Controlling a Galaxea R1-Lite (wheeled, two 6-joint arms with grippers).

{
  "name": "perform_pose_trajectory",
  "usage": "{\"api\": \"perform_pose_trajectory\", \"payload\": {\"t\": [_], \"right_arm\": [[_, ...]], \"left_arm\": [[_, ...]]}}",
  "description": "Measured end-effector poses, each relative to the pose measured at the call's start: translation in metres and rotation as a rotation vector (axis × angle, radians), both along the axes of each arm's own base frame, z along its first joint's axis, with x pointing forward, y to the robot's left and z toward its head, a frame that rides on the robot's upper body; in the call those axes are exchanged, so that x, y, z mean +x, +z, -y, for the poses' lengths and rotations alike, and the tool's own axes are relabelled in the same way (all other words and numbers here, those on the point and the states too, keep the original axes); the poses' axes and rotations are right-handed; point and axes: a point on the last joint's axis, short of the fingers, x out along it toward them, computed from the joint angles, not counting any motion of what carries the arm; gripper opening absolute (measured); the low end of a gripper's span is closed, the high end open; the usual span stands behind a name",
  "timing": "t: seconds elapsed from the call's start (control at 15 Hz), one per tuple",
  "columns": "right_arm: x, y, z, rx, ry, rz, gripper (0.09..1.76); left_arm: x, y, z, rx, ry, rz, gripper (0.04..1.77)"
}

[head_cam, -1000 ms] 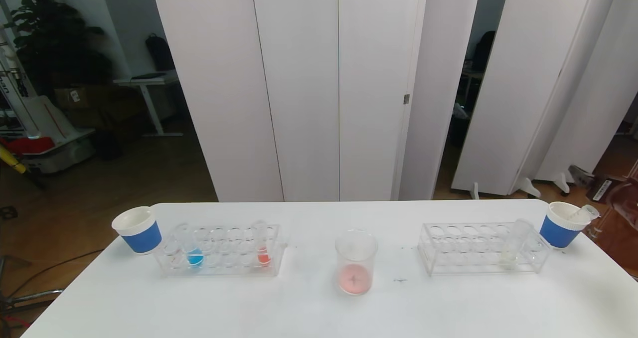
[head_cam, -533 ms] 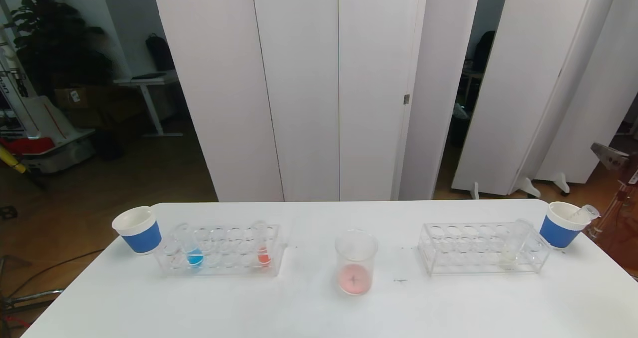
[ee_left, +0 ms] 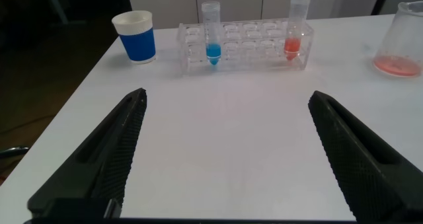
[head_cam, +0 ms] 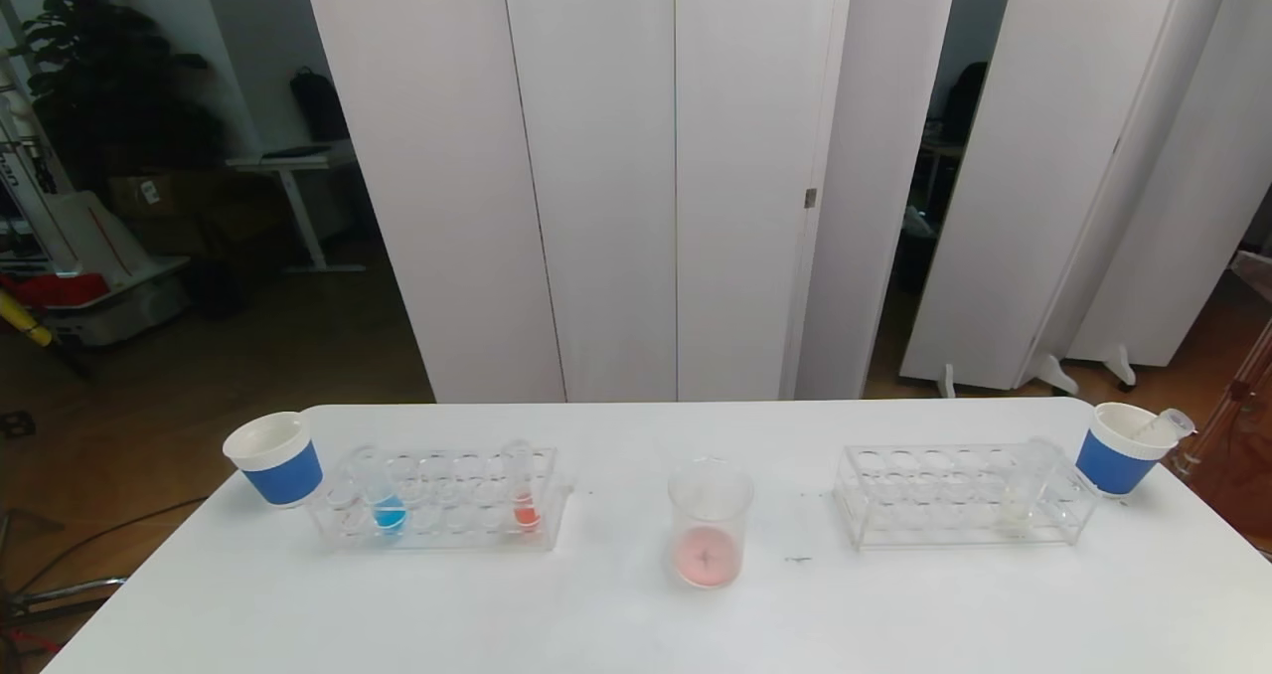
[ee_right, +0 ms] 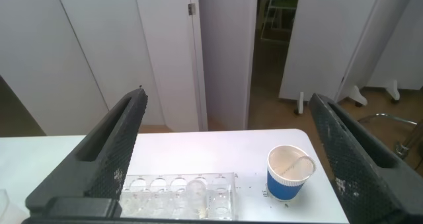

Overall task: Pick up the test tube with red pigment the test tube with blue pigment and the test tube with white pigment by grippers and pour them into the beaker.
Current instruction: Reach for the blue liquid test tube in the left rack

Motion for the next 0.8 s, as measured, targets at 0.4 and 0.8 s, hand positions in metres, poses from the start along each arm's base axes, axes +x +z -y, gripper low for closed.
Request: {"api": "perform_pose_trajectory", "payload": {"t": [0.4, 0.8], "right_arm": [[-0.102, 0.013, -0.034, -0.031, 0.105, 0.033, 1.75], [-0.19, -0.021, -0.044, -0.034, 0.16, 0.057, 1.75]], "left_arm": [[0.0, 0.0, 0.0, 0.0, 0.0, 0.0, 1.75], [0.0, 0.0, 0.0, 0.0, 0.0, 0.0, 1.75]]}}
